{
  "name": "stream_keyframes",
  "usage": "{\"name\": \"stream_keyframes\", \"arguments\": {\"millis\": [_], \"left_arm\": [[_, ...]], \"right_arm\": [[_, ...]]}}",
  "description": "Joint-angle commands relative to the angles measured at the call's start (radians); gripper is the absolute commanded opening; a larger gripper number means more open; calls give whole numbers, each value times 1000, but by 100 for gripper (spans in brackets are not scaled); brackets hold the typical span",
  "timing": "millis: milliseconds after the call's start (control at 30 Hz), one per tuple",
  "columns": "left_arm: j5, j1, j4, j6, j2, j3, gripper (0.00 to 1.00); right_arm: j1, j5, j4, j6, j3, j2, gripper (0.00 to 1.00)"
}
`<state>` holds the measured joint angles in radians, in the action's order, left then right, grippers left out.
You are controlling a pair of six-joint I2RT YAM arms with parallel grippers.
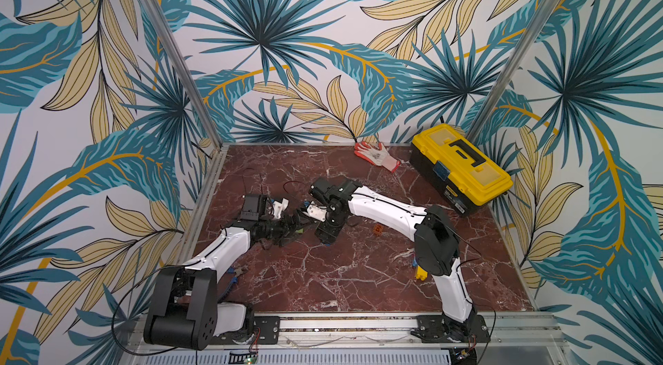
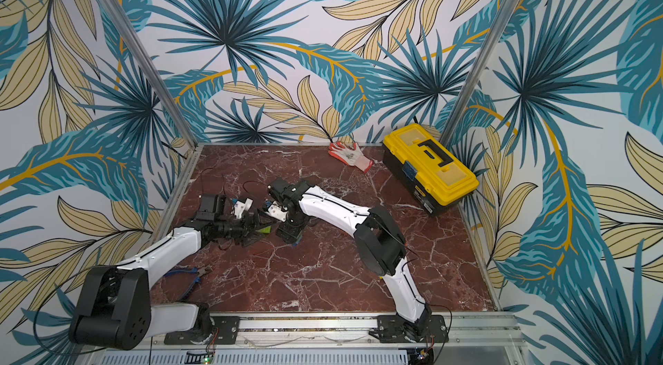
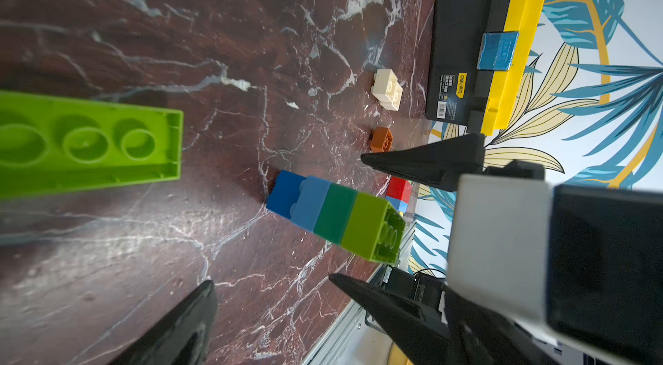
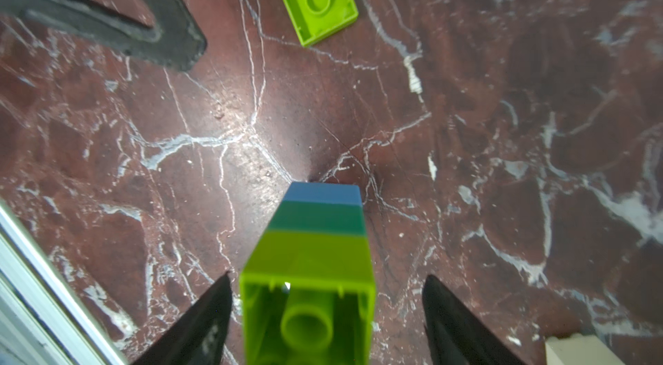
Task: Assemble a carrot with lego
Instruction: Assemble the lego brick with the lego brick, then pick up the lego brick from the center of the board.
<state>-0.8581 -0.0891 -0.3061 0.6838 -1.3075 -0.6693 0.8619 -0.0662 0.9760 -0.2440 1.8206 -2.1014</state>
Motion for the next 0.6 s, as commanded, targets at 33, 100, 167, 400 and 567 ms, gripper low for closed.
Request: {"name": "stream_keyframes", "arguments": {"millis": [33, 100, 167, 400, 567], "left_arm": [[31, 25, -99, -56, 24, -68, 99], [35, 25, -107, -53, 22, -84, 99], [44, 26, -120, -58, 17, -99, 99], [57, 26, -141, -90, -50, -147, 99], [59, 26, -140, -93, -70, -163, 99]], "right_arm": [[-36, 13, -50, 39, -46, 136, 88], [-51, 36, -40, 52, -68, 176, 89], [-91, 63, -45, 69, -131, 244, 91], [-222, 99, -95, 109, -472, 425, 94], [-302, 83, -175, 95, -581, 395, 92]]}}
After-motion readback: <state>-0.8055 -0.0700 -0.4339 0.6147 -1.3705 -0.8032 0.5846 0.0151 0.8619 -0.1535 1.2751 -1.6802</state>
